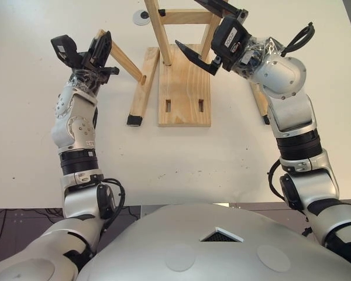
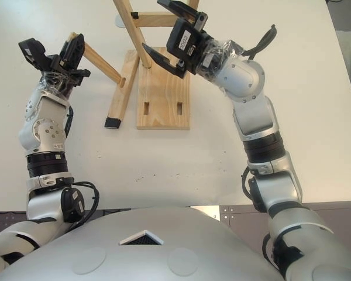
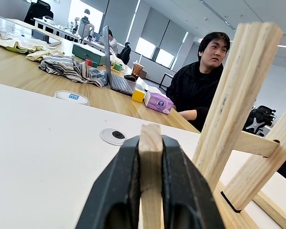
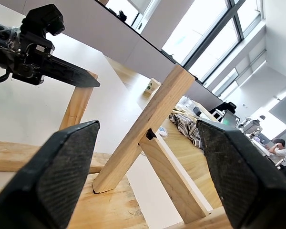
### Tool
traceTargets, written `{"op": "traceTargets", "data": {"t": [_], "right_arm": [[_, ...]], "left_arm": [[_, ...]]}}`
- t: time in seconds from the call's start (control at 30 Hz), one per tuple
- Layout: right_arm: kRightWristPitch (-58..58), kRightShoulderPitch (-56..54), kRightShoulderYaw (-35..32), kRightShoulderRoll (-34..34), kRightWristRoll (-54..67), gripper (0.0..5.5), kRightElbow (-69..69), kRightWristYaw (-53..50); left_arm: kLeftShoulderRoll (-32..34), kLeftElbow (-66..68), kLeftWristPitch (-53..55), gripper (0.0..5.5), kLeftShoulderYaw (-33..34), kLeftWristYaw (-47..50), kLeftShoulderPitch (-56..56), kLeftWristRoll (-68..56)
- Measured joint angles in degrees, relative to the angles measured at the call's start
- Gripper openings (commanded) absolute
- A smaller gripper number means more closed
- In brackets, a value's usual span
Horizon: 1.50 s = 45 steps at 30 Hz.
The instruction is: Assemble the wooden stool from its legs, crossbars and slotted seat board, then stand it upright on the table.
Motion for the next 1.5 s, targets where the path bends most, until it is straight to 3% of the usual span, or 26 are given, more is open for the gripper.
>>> {"op": "traceTargets", "data": {"t": [0.27, 0.43, 0.67, 1.03, 1.27, 1.5], "right_arm": [[0.03, 0.03, 0.04, 0.03, -0.04, 3.76, -0.08, -0.85], [0.04, 0.07, 0.05, 0.05, -0.03, 3.76, -0.08, -0.94], [0.04, 0.07, 0.05, 0.02, -0.03, 3.76, -0.06, -0.94], [-0.04, 1.89, 0.21, -0.03, -0.47, 3.76, -0.64, -1.46], [-0.10, 2.65, 0.27, -0.10, -1.58, 3.76, -1.07, -1.52], [-0.41, 3.43, 0.41, -0.09, -1.69, 3.76, -1.14, -1.52]], "left_arm": [[-0.50, -8.02, 5.41, 0.37, -0.85, 3.84, 0.12, -0.67], [-1.13, -4.87, 5.13, 0.37, -0.98, 4.00, 1.13, 0.47], [-1.37, -2.75, 0.46, 0.37, -1.79, 2.77, 2.04, 2.27], [-1.30, -15.71, -5.99, 0.37, -13.76, 9.97, 9.17, 19.07], [-1.05, -12.43, -14.06, 0.37, -15.08, 15.99, 12.22, 28.43], [-2.84, -8.82, -17.58, 0.37, -13.57, 17.77, 12.57, 27.95]]}}
